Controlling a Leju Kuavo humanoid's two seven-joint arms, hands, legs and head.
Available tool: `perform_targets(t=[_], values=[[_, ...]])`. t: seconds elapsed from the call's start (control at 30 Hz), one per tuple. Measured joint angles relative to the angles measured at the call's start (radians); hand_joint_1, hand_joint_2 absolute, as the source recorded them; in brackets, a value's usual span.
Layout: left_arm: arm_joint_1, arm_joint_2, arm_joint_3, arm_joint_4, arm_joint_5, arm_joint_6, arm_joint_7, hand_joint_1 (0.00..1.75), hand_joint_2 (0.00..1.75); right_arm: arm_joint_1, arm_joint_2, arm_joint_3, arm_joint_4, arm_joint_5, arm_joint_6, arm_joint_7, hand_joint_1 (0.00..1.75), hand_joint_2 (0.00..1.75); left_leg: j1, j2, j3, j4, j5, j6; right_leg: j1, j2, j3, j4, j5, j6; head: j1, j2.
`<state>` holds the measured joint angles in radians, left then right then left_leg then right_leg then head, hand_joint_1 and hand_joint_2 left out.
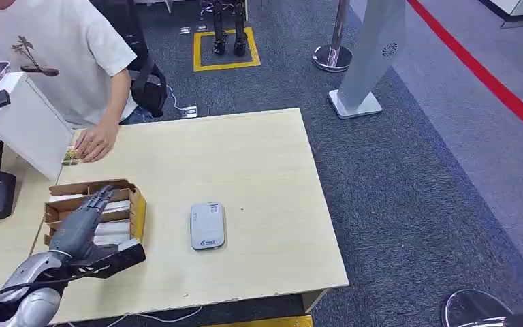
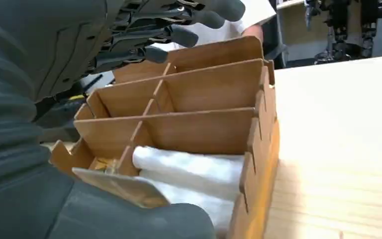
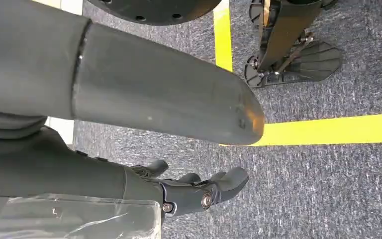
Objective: Pass the card to the sensor for recognition and then transmit it.
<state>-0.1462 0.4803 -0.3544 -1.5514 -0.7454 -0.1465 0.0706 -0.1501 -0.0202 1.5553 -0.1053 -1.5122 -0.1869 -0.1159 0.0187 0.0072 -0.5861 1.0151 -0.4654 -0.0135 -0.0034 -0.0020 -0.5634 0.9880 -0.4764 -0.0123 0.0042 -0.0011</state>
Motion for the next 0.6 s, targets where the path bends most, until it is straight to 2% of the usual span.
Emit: perform_targets(t=[0.6], values=[[0.074,0.010,-0.001,-0.059,0.022,0.000,-0.010,0.00,1.75,0.000,0.000,0.000,0.000,0.000,0.001,-0.002,0.00,0.00,0.000,0.000,0.000,0.000,0.000,0.000,0.000,0.000,0.000,0.000,0.000,0.000,0.000,0.000]])
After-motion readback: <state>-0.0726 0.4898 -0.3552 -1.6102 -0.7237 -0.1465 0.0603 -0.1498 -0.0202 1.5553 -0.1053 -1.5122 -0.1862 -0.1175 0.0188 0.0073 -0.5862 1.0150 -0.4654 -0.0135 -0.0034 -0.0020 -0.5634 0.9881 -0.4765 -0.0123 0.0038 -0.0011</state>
